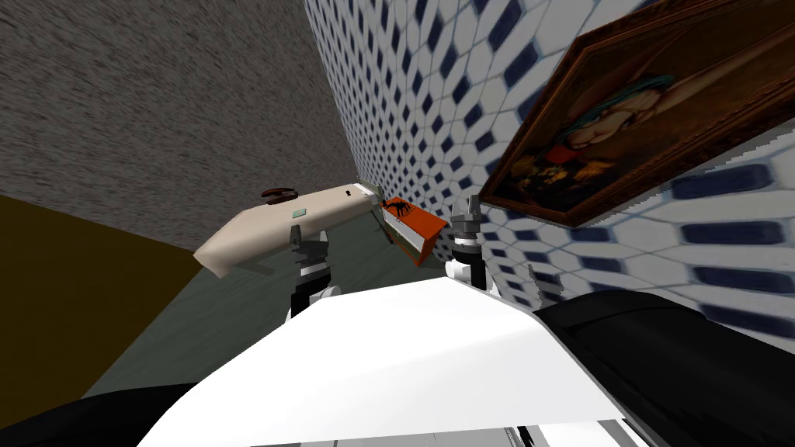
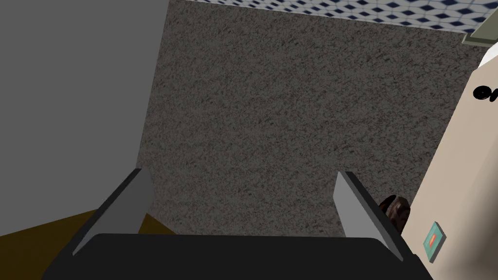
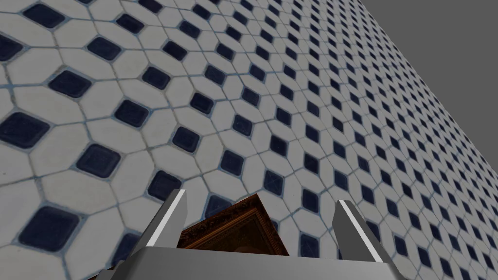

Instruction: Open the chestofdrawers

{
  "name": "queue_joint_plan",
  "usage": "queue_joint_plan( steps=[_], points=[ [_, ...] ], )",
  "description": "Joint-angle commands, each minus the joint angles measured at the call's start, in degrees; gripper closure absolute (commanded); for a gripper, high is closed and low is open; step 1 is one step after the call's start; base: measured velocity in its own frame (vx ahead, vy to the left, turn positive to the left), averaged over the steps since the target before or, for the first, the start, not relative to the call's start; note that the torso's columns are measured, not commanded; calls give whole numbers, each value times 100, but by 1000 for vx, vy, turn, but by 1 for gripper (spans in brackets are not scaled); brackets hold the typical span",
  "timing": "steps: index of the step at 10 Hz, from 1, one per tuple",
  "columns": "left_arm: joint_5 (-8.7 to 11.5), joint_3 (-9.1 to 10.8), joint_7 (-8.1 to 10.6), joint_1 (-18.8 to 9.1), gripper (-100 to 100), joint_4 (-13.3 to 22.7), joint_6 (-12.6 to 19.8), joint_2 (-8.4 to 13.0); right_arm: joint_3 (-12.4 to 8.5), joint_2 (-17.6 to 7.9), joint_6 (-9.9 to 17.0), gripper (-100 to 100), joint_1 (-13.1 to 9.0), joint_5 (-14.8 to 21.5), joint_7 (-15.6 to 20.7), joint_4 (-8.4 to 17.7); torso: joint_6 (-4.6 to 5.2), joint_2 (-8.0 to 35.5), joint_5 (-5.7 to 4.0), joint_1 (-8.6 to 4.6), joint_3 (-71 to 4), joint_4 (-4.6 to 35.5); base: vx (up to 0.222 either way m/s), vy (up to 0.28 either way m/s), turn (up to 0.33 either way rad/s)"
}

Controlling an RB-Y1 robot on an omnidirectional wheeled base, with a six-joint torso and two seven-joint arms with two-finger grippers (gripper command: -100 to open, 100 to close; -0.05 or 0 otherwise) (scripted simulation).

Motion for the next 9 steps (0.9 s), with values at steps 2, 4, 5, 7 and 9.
queue_joint_plan(
  steps=[2,4,5,7,9],
  points=[
    [0,0,0,0,0,0,0,0,0,0,0,0,0,0,0,0,0,597,0,0,-1200,600,0,0,0],
    [0,0,0,0,0,-1,0,0,0,0,0,0,0,0,0,-1,0,1422,0,0,-2850,1424,0,0,0],
    [0,0,0,0,0,-1,0,0,0,0,0,0,0,0,0,-1,0,1845,0,0,-3692,1846,0,0,0],
    [0,0,0,0,0,-1,-1,0,0,0,0,0,0,0,0,-2,0,2693,0,0,-5381,2691,0,0,0],
    [0,0,0,0,0,-2,-1,0,0,0,-1,0,0,0,0,-2,0,3539,0,0,-7073,3537,0,0,0]
  ],
)
